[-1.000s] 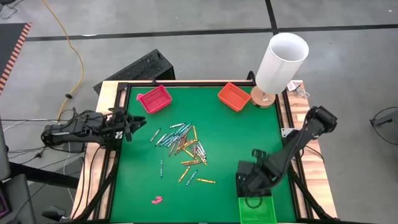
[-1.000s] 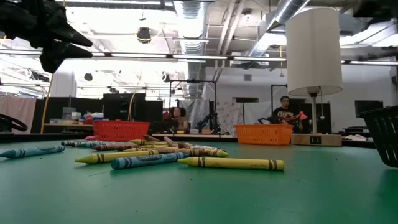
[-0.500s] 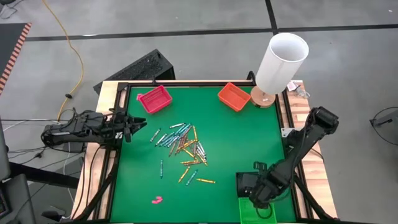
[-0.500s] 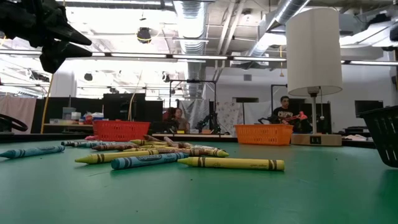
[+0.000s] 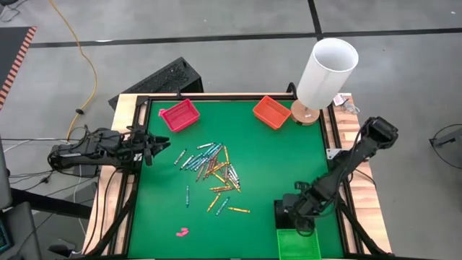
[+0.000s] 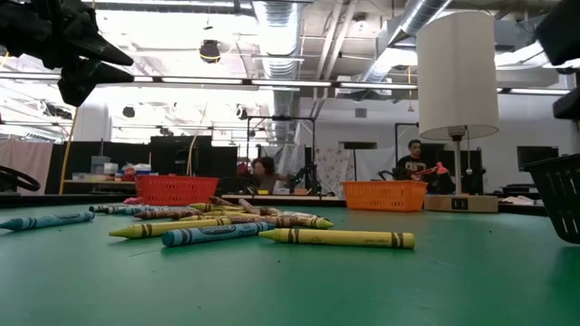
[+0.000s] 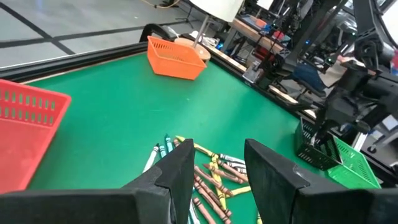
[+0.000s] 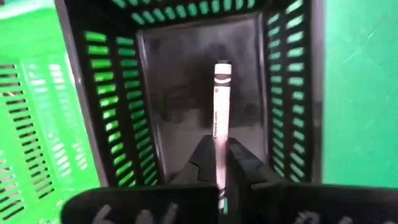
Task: Sort crayons
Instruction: Put the black crayon into the black bin, then put the yellow crayon into the green bin, then put the black crayon into the black bin
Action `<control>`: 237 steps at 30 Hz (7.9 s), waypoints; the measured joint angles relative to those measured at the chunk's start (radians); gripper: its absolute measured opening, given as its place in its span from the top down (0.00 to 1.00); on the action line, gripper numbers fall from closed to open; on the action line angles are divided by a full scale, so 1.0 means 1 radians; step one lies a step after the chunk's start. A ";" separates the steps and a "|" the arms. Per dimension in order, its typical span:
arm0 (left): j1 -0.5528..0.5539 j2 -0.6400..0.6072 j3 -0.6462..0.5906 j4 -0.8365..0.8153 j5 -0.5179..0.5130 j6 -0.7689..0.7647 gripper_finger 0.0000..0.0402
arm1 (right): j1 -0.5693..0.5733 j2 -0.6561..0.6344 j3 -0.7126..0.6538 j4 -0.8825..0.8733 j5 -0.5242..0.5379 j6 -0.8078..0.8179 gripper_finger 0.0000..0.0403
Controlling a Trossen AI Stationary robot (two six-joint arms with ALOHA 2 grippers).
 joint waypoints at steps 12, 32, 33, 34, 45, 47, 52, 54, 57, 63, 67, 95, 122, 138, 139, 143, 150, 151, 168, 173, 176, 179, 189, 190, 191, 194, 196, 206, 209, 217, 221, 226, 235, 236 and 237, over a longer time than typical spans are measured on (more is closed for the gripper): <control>0.000 0.000 0.000 0.000 0.004 -0.034 0.67 | -0.051 -0.030 0.000 0.029 -0.043 -0.026 0.77; 0.000 0.000 0.000 0.000 0.071 -0.083 0.66 | -0.278 -0.026 0.097 0.410 0.094 -0.107 0.75; 0.000 0.000 0.000 0.000 0.086 -0.077 0.66 | -0.289 0.009 0.127 0.408 0.093 -0.125 0.75; 0.000 0.000 0.000 0.000 0.103 -0.069 0.66 | -0.296 0.043 0.161 0.411 0.090 -0.146 0.75; 0.000 0.000 0.000 -0.005 0.177 0.007 0.66 | -0.305 0.371 0.545 0.124 0.068 -0.273 0.75; 0.000 0.000 0.000 -0.005 0.177 0.007 0.66 | -0.300 0.427 0.598 0.101 0.064 -0.294 0.75; 0.000 0.000 0.000 -0.005 0.187 0.007 0.66 | -0.297 0.533 0.681 0.073 0.062 -0.320 0.75; 0.000 0.000 0.000 -0.006 0.190 0.007 0.66 | -0.299 0.562 0.691 0.070 0.063 -0.320 0.75; 0.000 0.000 0.000 -0.010 0.205 0.014 0.66 | -0.308 0.595 0.692 0.065 0.069 -0.320 0.75; 0.000 0.000 0.000 -0.013 0.230 0.022 0.66 | -0.320 0.637 0.692 0.081 0.064 -0.334 0.75; 0.000 0.000 0.000 -0.031 0.232 0.028 0.66 | -0.323 0.650 0.692 0.071 0.063 -0.336 0.75; 0.000 0.000 0.000 -0.061 0.248 0.061 0.66 | -0.332 0.672 0.766 -0.082 0.062 -0.349 0.99; 0.000 0.000 0.000 -0.053 0.243 0.061 0.66 | 0.088 0.543 1.073 -0.677 0.143 0.235 1.00; 0.000 0.000 0.000 -0.053 0.228 0.061 0.66 | 0.223 0.543 0.925 -0.575 0.142 0.378 1.00; 0.000 0.000 0.000 -0.053 0.228 0.061 0.66 | 0.218 0.539 0.902 -0.556 0.141 0.376 1.00; 0.000 0.000 0.000 -0.053 0.223 0.061 0.66 | 0.215 0.494 0.814 -0.472 0.129 0.375 1.00; 0.000 0.000 0.000 -0.053 0.218 0.061 0.66 | 0.236 0.368 0.611 -0.285 0.040 0.372 1.00; 0.000 0.000 0.000 -0.054 0.218 0.061 0.66 | 0.240 0.349 0.581 -0.261 0.030 0.372 1.00; 0.000 0.000 0.000 -0.056 0.204 0.058 0.66 | 0.204 0.290 0.394 -0.063 -0.034 0.264 1.00; 0.000 0.000 0.000 -0.056 0.204 0.057 0.66 | 0.207 0.302 0.395 -0.065 -0.050 0.262 0.99; 0.000 0.000 0.000 -0.058 0.204 0.057 0.66 | 0.203 0.301 0.395 -0.068 -0.047 0.266 0.95; 0.000 0.000 0.000 -0.058 0.204 0.057 0.66 | 0.193 0.302 0.395 -0.072 -0.045 0.266 0.90; 0.000 0.000 0.000 -0.058 0.204 0.057 0.66 | 0.173 0.298 0.395 -0.065 -0.091 0.260 0.74; 0.000 0.000 0.000 -0.058 0.204 0.057 0.66 | 0.168 0.296 0.397 -0.066 -0.104 0.265 0.74; 0.000 0.000 0.000 -0.058 0.204 0.057 0.66 | 0.158 0.293 0.404 -0.069 -0.112 0.266 0.74; 0.000 0.000 0.000 -0.057 0.204 0.057 0.66 | 0.117 0.270 0.439 -0.070 -0.119 0.237 0.73; 0.000 0.000 0.000 -0.056 0.205 0.057 0.66 | 0.076 0.252 0.465 -0.072 -0.118 0.205 0.73; 0.000 0.000 0.000 -0.055 0.205 0.056 0.66 | -0.250 0.208 0.549 -0.096 0.038 0.164 0.73; 0.000 0.000 0.000 -0.055 0.205 0.050 0.66 | -0.345 0.218 0.548 -0.096 0.076 0.209 0.73; 0.000 0.000 0.000 -0.057 0.154 -0.022 0.66 | -0.498 0.259 0.548 -0.090 0.166 0.215 0.73; 0.000 0.000 0.000 -0.064 0.122 -0.047 0.66 | -0.536 0.317 0.547 -0.068 0.171 0.216 0.73; 0.000 0.000 0.000 -0.081 0.115 -0.047 0.66 | -0.566 0.418 0.547 -0.007 0.138 0.216 0.73; 0.000 0.000 0.000 -0.091 0.107 -0.030 0.66 | -0.609 0.497 0.547 0.075 0.117 0.209 0.73; 0.000 0.000 0.000 -0.090 0.106 -0.028 0.66 | -0.615 0.498 0.547 0.073 0.117 0.206 0.73; 0.000 0.000 0.000 -0.091 0.105 -0.027 0.66 | -0.617 0.498 0.547 0.070 0.118 0.198 0.73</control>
